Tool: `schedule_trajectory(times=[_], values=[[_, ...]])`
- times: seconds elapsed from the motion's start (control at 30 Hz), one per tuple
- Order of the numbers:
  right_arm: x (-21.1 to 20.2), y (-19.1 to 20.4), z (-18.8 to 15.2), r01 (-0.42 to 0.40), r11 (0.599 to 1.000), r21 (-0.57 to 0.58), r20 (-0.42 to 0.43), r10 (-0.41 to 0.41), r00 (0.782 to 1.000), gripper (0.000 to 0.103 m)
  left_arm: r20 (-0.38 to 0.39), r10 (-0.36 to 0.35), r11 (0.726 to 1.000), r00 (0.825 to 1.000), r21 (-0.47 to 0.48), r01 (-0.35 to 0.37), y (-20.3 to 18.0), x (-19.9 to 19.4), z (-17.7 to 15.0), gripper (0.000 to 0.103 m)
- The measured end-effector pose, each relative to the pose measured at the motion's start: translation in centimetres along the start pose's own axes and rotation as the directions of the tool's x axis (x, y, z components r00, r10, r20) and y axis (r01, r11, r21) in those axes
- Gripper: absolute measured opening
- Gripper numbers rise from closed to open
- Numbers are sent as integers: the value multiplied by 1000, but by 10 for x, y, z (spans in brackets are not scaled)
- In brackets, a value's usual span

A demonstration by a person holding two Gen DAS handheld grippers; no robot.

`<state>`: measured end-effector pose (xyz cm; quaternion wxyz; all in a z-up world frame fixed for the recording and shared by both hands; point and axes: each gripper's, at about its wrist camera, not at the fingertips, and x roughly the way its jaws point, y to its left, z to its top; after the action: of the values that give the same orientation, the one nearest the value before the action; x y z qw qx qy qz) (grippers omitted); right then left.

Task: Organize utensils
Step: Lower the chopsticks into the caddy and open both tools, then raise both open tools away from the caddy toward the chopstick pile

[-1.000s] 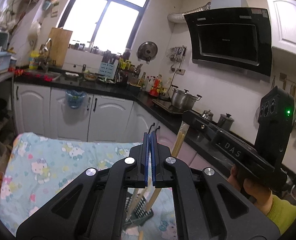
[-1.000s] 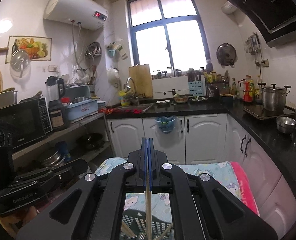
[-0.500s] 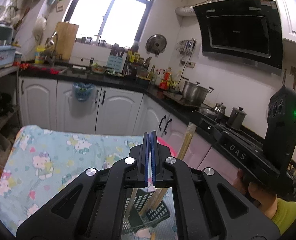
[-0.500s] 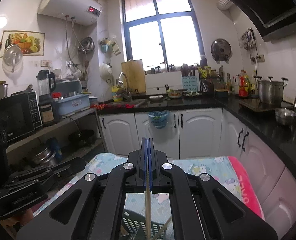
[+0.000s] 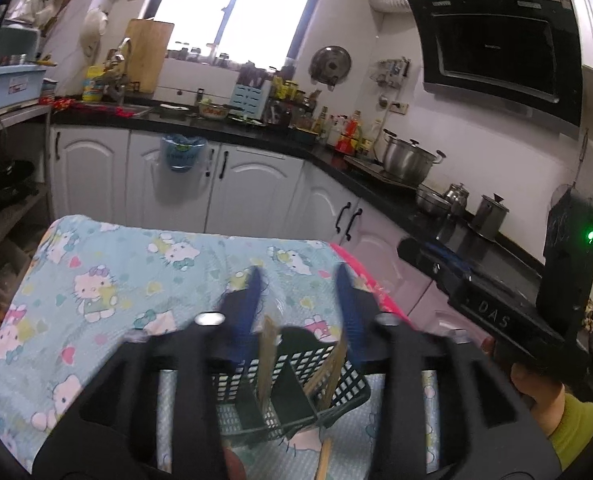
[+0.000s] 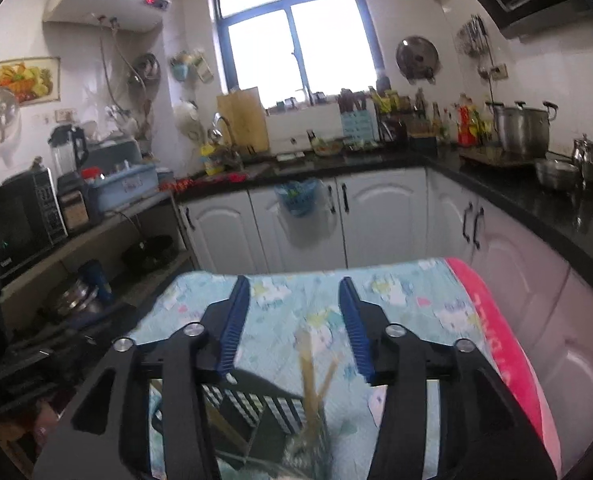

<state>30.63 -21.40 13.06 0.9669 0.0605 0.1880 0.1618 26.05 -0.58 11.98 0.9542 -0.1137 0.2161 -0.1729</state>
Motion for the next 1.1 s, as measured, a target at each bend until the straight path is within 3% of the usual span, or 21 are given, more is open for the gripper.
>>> schedule_trajectory(times=[0.07, 0.27, 0.6, 1.1], values=[[-4, -1, -8, 2, 1000, 0, -9, -2, 1000, 55, 10, 5, 1000, 1000, -19, -5, 4, -8, -2, 47], [-20, -2, -22, 10, 1000, 6, -18, -10, 1000, 71, 74, 40, 998, 996, -45, -37, 11, -40, -5, 92], [-52, -1, -31, 3, 1000, 15, -7, -2, 1000, 85, 52, 75, 994, 996, -81, -71, 27, -67, -28, 93], [-77, 11, -50, -14, 1000, -21, -43, 13, 999, 86, -4, 105, 986, 994, -131, -105, 46, -84, -61, 93]])
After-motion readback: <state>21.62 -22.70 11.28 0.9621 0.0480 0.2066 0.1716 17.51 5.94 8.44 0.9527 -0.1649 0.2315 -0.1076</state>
